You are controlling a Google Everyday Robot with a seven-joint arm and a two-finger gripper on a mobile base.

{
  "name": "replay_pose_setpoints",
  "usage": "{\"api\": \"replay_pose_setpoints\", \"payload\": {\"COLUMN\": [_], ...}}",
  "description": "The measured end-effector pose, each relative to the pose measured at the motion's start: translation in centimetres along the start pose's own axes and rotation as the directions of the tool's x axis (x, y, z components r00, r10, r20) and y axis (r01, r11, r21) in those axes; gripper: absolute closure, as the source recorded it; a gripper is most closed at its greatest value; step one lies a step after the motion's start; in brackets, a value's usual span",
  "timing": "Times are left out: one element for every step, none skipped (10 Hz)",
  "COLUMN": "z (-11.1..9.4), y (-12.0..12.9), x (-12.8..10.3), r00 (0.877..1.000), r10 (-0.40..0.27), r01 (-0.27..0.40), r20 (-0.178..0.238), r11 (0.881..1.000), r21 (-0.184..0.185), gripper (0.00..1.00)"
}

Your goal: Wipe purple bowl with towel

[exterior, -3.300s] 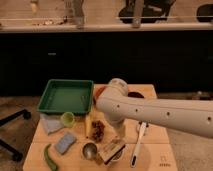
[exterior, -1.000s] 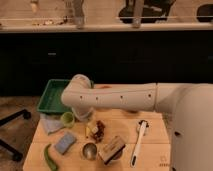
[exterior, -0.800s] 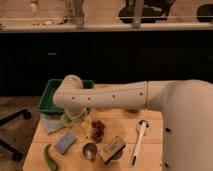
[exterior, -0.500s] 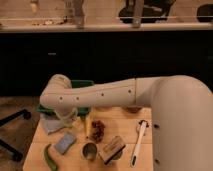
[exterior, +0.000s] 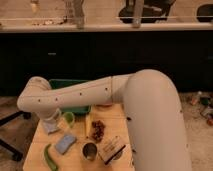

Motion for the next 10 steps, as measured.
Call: {"api": "replay_pose_setpoints", "payload": {"z": [0.8, 1.2, 1.2, 1.2, 1.3, 1.3, 1.3, 1.7, 2.0, 2.2], "y": [-0.1, -0.2, -0.2, -0.2, -0.2, -0.2, 0.0, 0.9, 1.7, 2.1], "x": [-0.2, -0.3, -0.2, -0.2, -0.1, -0.2, -0.1, 0.4, 0.9, 1.2], "r00": [1.000, 1.000, 1.000, 1.000, 1.000, 1.000, 1.000, 1.000, 1.000, 1.000], "r10": [-0.008, -0.014, -0.013, -0.011, -0.011, -0.013, -0.007, 0.011, 0.016, 0.012], "r01": [0.008, 0.014, 0.013, 0.011, 0.011, 0.013, 0.007, -0.010, -0.015, -0.012], "r20": [0.007, 0.013, 0.014, 0.014, 0.013, 0.014, 0.017, 0.021, 0.025, 0.026], "r11": [1.000, 1.000, 1.000, 1.000, 1.000, 1.000, 1.000, 1.000, 1.000, 0.999], "r21": [-0.010, -0.014, -0.014, -0.014, -0.014, -0.014, -0.014, -0.021, -0.025, -0.030], "gripper": [0.20, 0.20, 0.20, 0.20, 0.20, 0.20, 0.20, 0.20, 0.20, 0.20]}}
